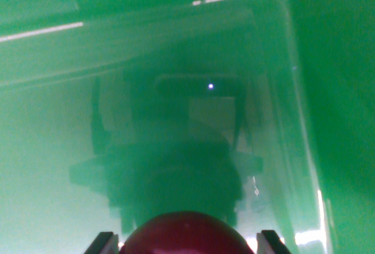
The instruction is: Pick fruit
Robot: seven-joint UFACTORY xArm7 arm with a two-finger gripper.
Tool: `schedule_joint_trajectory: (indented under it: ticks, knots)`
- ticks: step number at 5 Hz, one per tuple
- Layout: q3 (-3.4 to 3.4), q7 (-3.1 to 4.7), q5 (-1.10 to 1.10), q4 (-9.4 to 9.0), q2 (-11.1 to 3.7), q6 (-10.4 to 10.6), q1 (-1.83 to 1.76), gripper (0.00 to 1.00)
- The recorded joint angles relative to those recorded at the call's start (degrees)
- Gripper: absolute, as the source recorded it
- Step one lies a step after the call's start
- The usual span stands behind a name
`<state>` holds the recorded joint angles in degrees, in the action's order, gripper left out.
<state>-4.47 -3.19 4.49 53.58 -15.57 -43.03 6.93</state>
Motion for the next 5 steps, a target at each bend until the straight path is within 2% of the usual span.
schedule_joint_trajectory:
  ticks: [1, 2, 3, 4, 5]
  knots:
    - [0.00, 0.00, 0.00, 0.00, 0.00, 0.0, 0.00, 1.00]
    - [0.01, 0.09, -0.01, 1.10, 0.55, -1.6, -0.02, 1.00]
    - [0.01, 0.09, -0.01, 1.10, 0.55, -1.6, -0.02, 1.00]
    - [0.02, 0.18, -0.02, 2.27, 1.14, -3.4, -0.04, 1.00]
    - [0.02, 0.18, -0.02, 2.27, 1.14, -3.4, -0.04, 1.00]
